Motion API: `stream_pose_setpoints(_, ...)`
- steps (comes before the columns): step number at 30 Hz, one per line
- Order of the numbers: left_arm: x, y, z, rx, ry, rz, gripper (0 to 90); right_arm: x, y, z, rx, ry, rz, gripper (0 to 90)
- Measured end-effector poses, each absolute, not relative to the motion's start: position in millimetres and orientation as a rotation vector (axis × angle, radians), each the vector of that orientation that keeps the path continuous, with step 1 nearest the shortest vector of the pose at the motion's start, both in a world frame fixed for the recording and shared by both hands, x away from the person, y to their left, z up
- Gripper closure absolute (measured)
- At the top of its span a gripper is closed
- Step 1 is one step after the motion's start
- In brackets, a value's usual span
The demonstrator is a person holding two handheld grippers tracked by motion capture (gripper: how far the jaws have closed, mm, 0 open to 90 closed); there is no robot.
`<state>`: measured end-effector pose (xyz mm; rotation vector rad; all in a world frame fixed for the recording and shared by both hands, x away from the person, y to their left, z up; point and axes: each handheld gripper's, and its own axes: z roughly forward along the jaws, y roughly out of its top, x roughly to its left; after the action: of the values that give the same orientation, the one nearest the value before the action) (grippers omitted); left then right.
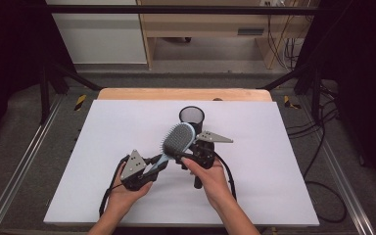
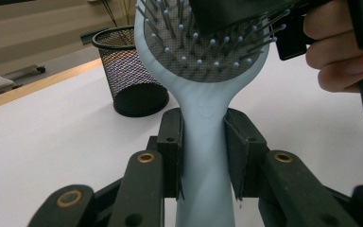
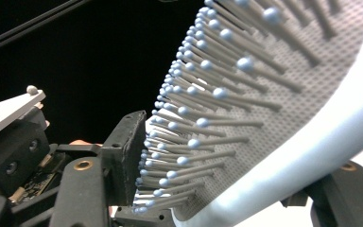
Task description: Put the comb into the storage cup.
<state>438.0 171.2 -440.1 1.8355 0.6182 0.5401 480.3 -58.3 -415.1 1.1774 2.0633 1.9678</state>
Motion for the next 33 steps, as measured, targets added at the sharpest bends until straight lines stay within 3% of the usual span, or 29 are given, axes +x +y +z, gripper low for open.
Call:
stream_pose_setpoints(14,439.3,171.6,-441.8,1.843,0.626,0.538,69.5,479.3,-57.1,-413.2,1.159,2.068,1.982,46.2)
stream_pose_setpoints(33,439.9,172.2,-442.4,1.848,0.631,0.536,69.5,479.8,-56.2,-412.5,1.167,2.074,1.989,50.6)
